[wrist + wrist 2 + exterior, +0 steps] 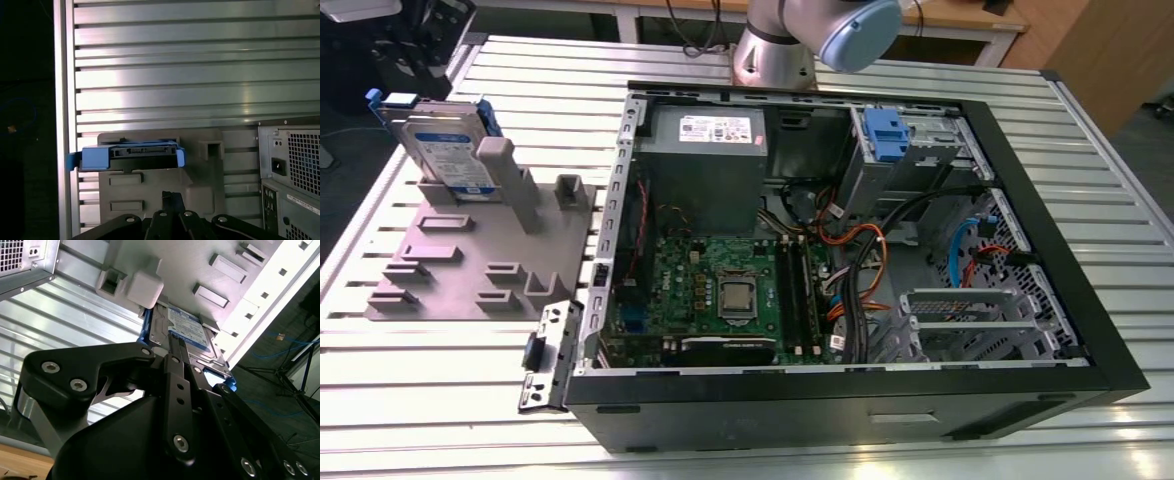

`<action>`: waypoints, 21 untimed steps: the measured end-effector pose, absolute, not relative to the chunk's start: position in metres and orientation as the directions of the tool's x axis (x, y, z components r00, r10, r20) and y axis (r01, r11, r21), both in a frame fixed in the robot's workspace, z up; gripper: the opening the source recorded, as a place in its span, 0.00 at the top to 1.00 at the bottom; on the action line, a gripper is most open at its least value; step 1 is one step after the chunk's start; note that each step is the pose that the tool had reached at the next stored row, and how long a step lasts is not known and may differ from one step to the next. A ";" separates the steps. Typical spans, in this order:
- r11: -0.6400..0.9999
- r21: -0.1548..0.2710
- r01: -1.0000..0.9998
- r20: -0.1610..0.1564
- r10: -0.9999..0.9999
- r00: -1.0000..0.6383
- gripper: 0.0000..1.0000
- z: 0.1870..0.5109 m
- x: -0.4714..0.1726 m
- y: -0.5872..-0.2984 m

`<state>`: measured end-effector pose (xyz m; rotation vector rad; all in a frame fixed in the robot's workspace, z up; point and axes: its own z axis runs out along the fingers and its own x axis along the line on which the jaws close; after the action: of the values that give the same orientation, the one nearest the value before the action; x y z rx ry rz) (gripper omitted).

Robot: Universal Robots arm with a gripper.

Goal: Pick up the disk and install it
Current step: 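Reach for the disk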

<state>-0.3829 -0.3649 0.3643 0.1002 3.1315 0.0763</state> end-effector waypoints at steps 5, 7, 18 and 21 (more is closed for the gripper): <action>0.997 0.049 0.064 -0.006 0.064 -0.998 0.89 0.364 -0.392 -0.365; 0.997 0.049 0.064 -0.006 0.064 -0.998 0.89 0.364 -0.395 -0.365; 0.997 0.049 0.064 -0.006 0.064 -0.998 0.89 0.361 -0.417 -0.350; 0.997 0.049 0.064 -0.006 0.064 -0.998 0.89 0.358 -0.425 -0.348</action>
<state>-0.4247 -0.3476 0.3585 0.1002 3.1315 0.0763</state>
